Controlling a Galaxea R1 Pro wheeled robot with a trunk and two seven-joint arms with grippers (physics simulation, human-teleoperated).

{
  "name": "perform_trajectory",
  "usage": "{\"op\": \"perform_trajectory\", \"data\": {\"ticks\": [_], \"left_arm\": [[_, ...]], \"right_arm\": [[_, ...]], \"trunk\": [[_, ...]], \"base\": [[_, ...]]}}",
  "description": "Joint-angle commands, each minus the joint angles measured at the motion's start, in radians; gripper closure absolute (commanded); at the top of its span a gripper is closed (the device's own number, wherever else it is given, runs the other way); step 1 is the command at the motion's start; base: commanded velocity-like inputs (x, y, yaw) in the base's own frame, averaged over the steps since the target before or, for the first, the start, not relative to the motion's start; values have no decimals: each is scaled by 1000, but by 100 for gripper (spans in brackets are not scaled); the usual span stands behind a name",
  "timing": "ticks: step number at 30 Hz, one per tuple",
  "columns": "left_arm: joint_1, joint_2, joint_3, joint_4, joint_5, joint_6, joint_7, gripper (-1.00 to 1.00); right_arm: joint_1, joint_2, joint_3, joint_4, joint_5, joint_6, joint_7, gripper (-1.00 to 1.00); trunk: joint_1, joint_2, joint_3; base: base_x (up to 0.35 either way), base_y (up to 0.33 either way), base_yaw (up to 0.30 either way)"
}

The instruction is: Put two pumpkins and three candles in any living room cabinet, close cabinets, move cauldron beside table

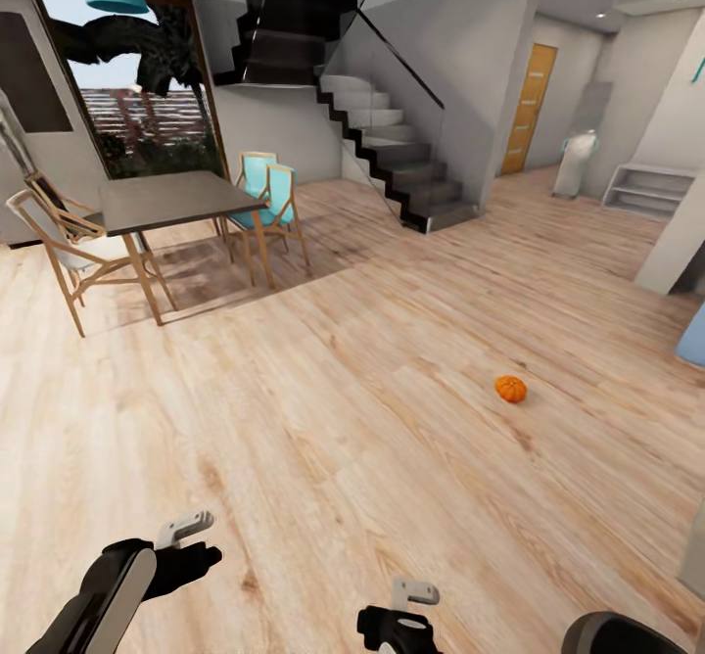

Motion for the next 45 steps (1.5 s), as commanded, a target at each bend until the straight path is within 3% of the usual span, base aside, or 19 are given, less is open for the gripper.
{"op": "perform_trajectory", "data": {"ticks": [1, 21, 27, 45], "left_arm": [[0, 0, 0, -1, 10, 4, 9, -100], [0, 0, -1, -1, 11, -11, 10, -100], [0, -1, -4, -1, 11, -12, 10, -100], [0, -3, -11, -1, 11, -12, 11, -100]], "right_arm": [[-1, 0, 2, 1, -2, 4, -7, -100], [-1, 0, 6, 6, -2, -15, -7, -100], [-1, 0, 29, 6, -2, -20, -7, -100], [-1, 0, 31, 6, -2, -21, -7, -100]], "trunk": [[0, 0, -1], [0, 0, -1], [0, 0, -1], [0, 0, -1]], "base": [[0, 0, 290], [108, 0, 291], [18, 0, 291], [1, 0, 291]]}}
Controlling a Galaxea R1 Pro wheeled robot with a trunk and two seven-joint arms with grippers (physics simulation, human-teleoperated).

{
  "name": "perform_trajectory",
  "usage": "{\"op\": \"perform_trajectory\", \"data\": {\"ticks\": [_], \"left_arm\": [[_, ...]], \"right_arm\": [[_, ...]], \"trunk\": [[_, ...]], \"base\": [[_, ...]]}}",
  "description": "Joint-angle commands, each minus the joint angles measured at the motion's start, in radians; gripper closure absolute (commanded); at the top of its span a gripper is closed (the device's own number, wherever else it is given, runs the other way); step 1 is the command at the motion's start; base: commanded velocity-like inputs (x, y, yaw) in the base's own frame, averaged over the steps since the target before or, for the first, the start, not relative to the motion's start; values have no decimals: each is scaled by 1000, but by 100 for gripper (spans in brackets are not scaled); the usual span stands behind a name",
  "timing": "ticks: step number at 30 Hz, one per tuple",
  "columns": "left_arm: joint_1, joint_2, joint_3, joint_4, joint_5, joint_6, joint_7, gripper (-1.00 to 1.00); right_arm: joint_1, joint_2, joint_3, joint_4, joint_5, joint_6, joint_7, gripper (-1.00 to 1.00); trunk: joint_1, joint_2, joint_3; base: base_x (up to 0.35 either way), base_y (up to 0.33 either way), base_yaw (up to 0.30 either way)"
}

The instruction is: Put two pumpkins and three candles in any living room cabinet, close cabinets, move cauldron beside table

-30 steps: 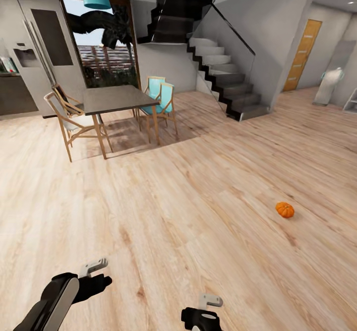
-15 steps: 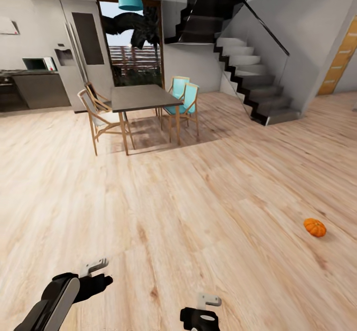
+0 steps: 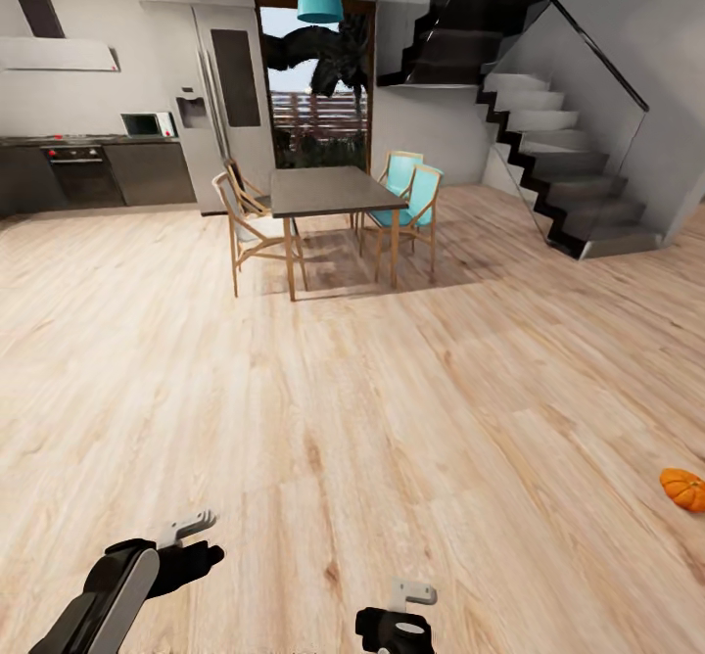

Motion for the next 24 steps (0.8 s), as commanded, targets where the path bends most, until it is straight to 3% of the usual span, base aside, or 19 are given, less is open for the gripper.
{"op": "perform_trajectory", "data": {"ticks": [1, 24], "left_arm": [[0, 0, 0, -1, 10, 4, 9, -100], [0, -9, -1, -2, 10, 4, 7, -100]], "right_arm": [[-1, 0, 3, -1, -3, 5, -7, -100], [-1, 0, 3, 1, -3, 6, -7, -100]], "trunk": [[0, 0, -1], [0, 0, -1]], "base": [[0, 0, 291], [0, 0, 291]]}}
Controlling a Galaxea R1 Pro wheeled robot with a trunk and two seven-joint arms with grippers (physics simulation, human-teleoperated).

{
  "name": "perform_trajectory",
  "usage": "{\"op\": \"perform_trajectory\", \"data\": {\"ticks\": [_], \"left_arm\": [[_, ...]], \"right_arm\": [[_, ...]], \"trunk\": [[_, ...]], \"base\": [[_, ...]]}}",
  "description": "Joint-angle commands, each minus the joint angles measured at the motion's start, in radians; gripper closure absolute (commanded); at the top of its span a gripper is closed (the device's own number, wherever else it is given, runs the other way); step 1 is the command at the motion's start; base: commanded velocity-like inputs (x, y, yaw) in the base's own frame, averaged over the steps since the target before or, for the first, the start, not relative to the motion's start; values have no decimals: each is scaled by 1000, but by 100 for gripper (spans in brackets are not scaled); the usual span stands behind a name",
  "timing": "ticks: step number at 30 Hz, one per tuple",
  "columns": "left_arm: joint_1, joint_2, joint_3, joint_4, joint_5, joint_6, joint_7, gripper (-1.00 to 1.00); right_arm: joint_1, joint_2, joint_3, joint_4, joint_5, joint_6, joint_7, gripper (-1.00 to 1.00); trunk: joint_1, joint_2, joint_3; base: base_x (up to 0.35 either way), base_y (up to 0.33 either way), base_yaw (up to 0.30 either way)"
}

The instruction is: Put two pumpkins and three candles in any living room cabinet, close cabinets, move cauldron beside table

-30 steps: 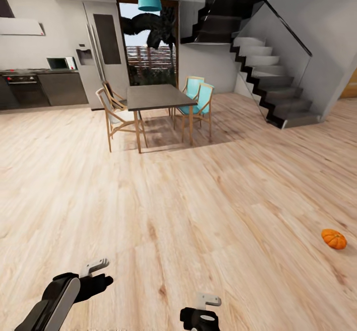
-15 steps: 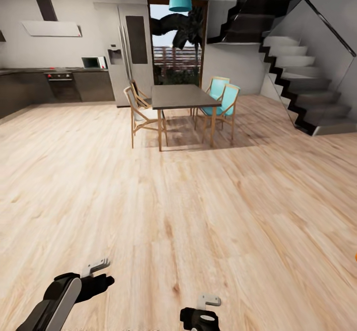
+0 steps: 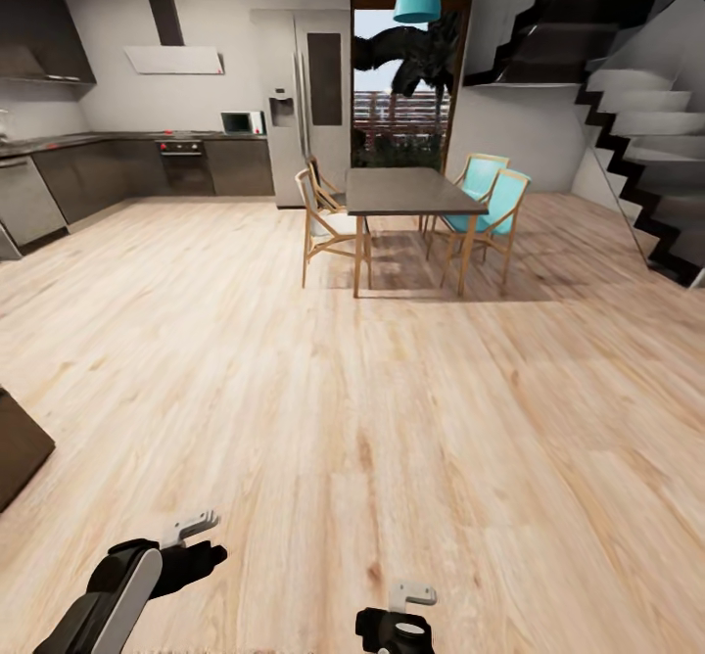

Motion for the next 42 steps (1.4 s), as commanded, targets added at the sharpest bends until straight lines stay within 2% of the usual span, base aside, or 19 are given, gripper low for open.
{"op": "perform_trajectory", "data": {"ticks": [1, 42], "left_arm": [[0, 0, 0, -1, 10, 4, 8, -100], [0, 1, 2, -1, 10, 4, 7, -100]], "right_arm": [[-1, 0, 3, -1, -3, 5, -7, -100], [-1, 0, 6, 7, -3, 10, 0, -100]], "trunk": [[0, 0, -1], [0, 0, -5]], "base": [[0, 0, 291], [0, 0, 290]]}}
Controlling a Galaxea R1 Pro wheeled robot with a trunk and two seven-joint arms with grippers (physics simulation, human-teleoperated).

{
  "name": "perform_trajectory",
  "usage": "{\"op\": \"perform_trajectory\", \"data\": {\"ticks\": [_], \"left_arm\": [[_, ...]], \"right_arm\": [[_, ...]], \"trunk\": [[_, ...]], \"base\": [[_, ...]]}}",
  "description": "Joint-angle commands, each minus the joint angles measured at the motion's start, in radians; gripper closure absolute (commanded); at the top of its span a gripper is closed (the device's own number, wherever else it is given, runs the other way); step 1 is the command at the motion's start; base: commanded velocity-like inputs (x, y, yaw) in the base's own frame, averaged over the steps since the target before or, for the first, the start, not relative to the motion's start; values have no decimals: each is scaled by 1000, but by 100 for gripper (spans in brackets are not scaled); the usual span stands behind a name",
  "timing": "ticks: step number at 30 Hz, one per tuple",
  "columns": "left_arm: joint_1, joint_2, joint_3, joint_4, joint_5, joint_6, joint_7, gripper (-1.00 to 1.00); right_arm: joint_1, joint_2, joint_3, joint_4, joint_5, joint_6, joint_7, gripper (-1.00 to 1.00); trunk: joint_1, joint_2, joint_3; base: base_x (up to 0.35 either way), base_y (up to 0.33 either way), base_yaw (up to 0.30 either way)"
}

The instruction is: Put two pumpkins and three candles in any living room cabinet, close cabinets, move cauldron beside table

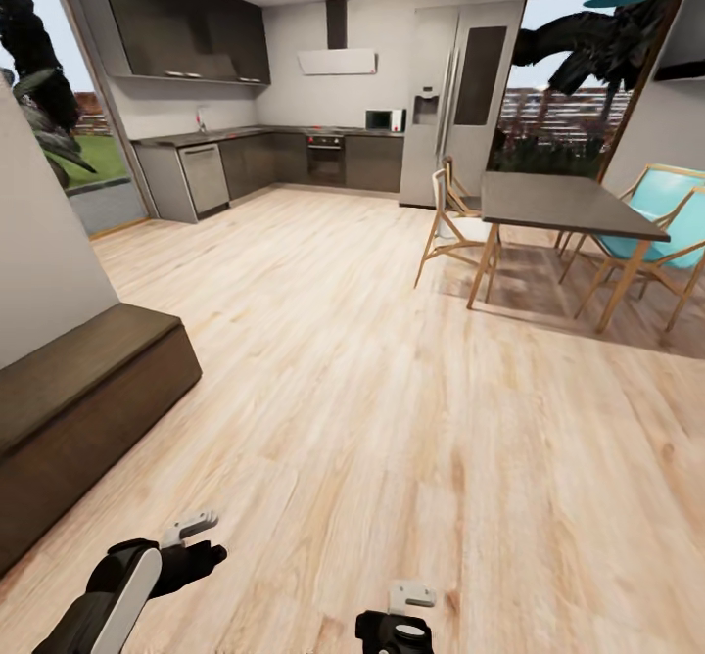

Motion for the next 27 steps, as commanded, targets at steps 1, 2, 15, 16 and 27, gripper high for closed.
{"op": "perform_trajectory", "data": {"ticks": [1, 2, 15, 16, 27], "left_arm": [[0, 0, 0, -1, 10, 4, 8, -100], [0, 0, 0, -1, 10, 4, 8, -100], [0, 0, 0, -1, 11, 6, 8, -100], [0, 0, -1, -1, 12, 6, 8, -100], [0, -11, -3, -4, 11, 7, 8, -100]], "right_arm": [[-1, 0, 3, -1, -3, 5, -6, -100], [-1, 0, 3, -1, -3, 7, -5, -100], [-1, 0, 22, 5, -4, 8, -6, -100], [-1, 0, 22, 5, -4, 9, -7, -100], [-1, 0, 23, 5, -4, 7, -7, -100]], "trunk": [[0, 0, -2], [0, 0, -2], [0, 0, -12], [0, 0, -13], [0, 0, -20]], "base": [[0, 0, 279], [0, 0, 272], [0, 0, 266], [0, 0, 267], [0, 0, 267]]}}
